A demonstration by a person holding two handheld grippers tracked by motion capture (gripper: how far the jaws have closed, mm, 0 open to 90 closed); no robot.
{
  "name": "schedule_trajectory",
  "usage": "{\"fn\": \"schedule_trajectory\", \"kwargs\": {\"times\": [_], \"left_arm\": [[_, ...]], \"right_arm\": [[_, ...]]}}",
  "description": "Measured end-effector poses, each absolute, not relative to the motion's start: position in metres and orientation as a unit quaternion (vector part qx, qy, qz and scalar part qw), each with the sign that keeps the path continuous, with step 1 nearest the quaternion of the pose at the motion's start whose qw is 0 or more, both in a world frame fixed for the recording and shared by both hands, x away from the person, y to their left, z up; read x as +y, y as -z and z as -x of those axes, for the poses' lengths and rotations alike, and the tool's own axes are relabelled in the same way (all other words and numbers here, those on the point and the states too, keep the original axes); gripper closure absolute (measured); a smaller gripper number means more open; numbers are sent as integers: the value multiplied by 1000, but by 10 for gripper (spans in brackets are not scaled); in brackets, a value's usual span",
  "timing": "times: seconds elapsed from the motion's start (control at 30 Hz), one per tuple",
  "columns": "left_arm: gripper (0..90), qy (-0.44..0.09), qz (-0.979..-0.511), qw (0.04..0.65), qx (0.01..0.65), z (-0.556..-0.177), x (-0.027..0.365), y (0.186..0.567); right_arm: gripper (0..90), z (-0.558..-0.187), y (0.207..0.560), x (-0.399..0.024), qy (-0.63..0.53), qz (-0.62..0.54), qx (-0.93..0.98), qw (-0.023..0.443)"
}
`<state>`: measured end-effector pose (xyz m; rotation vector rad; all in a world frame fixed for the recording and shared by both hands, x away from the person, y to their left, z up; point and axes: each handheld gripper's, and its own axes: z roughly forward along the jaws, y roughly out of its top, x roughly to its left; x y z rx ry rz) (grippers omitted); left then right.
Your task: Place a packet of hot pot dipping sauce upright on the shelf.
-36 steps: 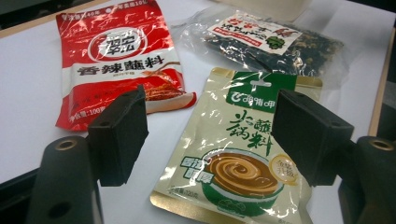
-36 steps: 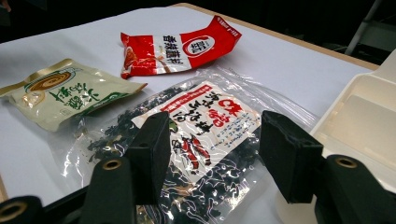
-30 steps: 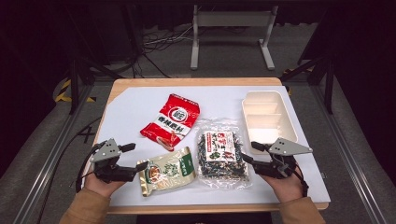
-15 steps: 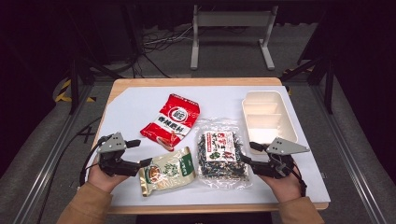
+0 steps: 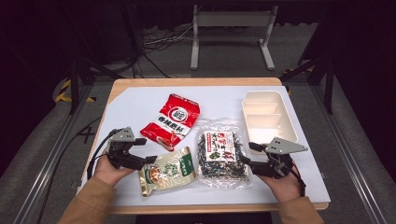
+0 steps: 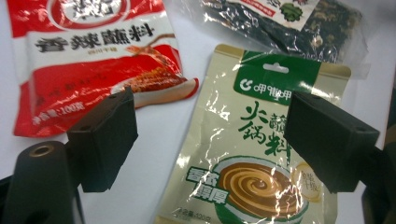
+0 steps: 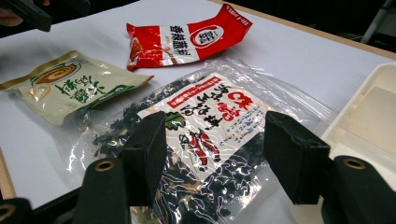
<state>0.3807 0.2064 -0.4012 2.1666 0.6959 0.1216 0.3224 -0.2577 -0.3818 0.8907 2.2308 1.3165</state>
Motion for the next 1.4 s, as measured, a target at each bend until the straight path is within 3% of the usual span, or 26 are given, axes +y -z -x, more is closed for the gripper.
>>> {"fn": "schedule_trajectory", "kwargs": {"times": [0.3, 0.67, 1.23, 1.4], "left_arm": [[188, -15, -882, 379, 281, -388, 200, 416], [146, 20, -901, 333, 278, -396, 190, 432], [129, 26, -918, 308, 248, -394, 182, 439], [223, 5, -917, 300, 261, -389, 179, 438]], "right_arm": [[379, -324, 384, -257, -469, -320, 800, 194], [374, -325, 387, -256, -465, -318, 804, 189], [358, -327, 391, -253, -462, -318, 808, 179], [360, -328, 391, -253, -459, -321, 808, 180]]}}
